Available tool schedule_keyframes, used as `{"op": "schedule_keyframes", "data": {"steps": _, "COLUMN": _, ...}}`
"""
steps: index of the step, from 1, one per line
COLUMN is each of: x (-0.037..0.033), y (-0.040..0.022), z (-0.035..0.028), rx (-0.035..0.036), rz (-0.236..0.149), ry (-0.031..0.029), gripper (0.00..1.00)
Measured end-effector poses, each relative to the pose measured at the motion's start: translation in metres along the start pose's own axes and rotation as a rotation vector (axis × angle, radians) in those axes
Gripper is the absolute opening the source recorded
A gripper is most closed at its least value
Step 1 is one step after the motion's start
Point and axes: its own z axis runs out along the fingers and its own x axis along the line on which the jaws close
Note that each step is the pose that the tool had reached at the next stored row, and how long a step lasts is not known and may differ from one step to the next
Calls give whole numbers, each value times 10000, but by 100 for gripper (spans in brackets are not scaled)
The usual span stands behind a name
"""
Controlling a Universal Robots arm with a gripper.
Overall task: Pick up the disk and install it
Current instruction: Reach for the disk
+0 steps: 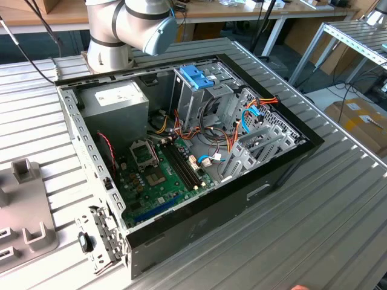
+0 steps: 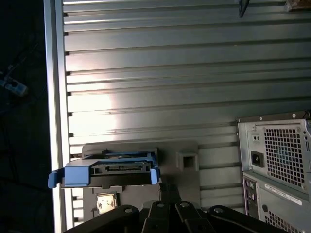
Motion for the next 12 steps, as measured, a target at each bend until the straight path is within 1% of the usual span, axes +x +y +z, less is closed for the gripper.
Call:
{"op": "schedule_keyframes", "data": {"steps": 8, "x": 2, "y": 0, "z": 0, "rx": 0, "rz": 0, "ry": 0, "gripper": 11}}
{"op": "schedule_keyframes", "data": {"steps": 12, "x": 27, "y": -2, "z": -1, "rx": 0, "rz": 0, "ry": 0, "gripper": 11}}
